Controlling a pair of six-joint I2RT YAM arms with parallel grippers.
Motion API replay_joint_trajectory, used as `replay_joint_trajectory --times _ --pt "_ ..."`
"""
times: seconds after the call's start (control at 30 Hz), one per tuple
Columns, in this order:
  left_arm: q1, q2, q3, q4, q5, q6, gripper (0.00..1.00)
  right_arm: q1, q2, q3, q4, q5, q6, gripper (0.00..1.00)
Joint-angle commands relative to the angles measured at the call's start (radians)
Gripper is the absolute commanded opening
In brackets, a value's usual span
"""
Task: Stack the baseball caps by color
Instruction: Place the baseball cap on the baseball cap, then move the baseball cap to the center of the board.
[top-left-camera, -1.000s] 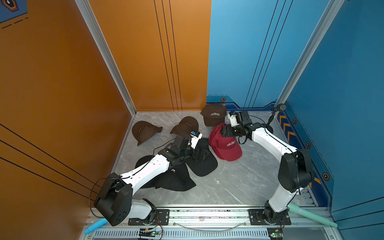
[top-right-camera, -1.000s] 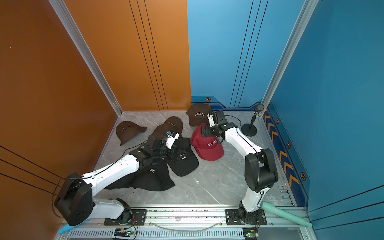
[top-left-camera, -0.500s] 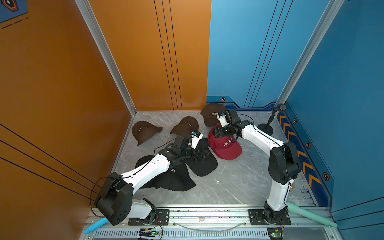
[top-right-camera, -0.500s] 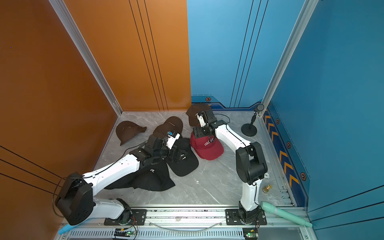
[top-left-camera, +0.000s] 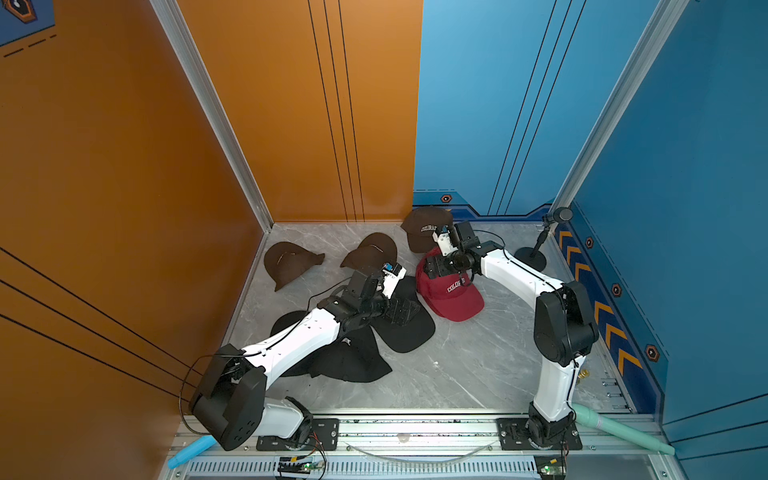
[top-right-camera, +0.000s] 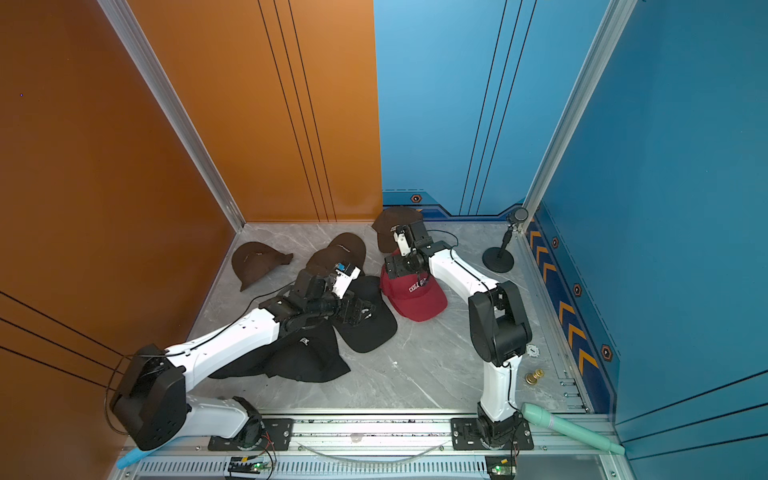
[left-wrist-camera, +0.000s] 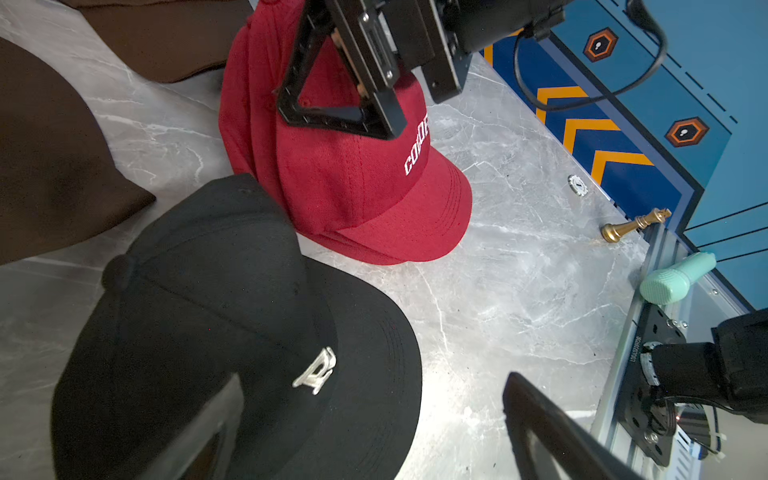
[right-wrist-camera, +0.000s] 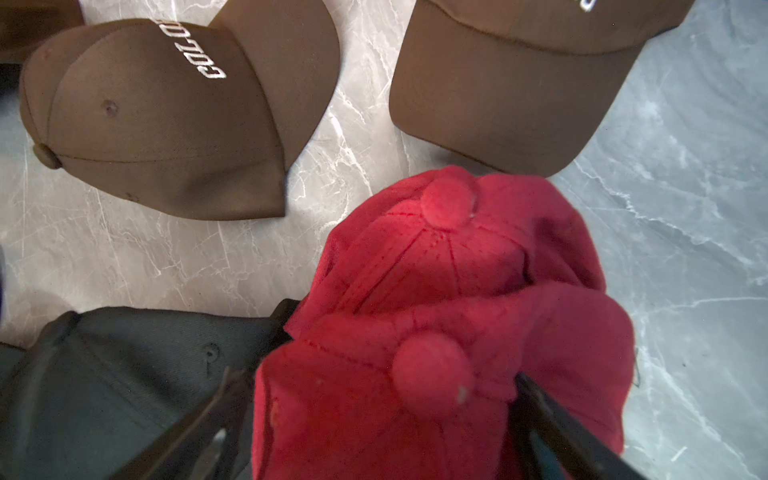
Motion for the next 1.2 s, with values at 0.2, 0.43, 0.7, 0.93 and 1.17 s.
replay_joint_trajectory --times 0.2,0.43,0.7,0.93,1.17 --pt "0.011 0.036 0.134 -0.096 -0.015 0.066 0.98 -0.072 -0.258 -0.013 -0.079 -0.028 0.017 1.0" --pt "0.016 0.216 0.348 -0.142 -0.026 0.072 0.98 -0.162 -0.483 -0.179 -0.055 -0.081 0.086 1.0" --pt "0.016 0.55 0.671 -0.224 -0.04 0.119 0.98 -0.233 -0.661 -0.317 -0.063 -0.127 0.09 1.0" --pt "0.018 0.711 0.843 -0.256 -0.072 0.154 0.98 -0.295 -0.719 -0.376 -0.085 -0.169 0.068 1.0" --pt "0.025 0.803 0.951 -0.32 -0.108 0.194 0.97 -0.338 -0.732 -0.401 -0.088 -0.201 0.055 1.0"
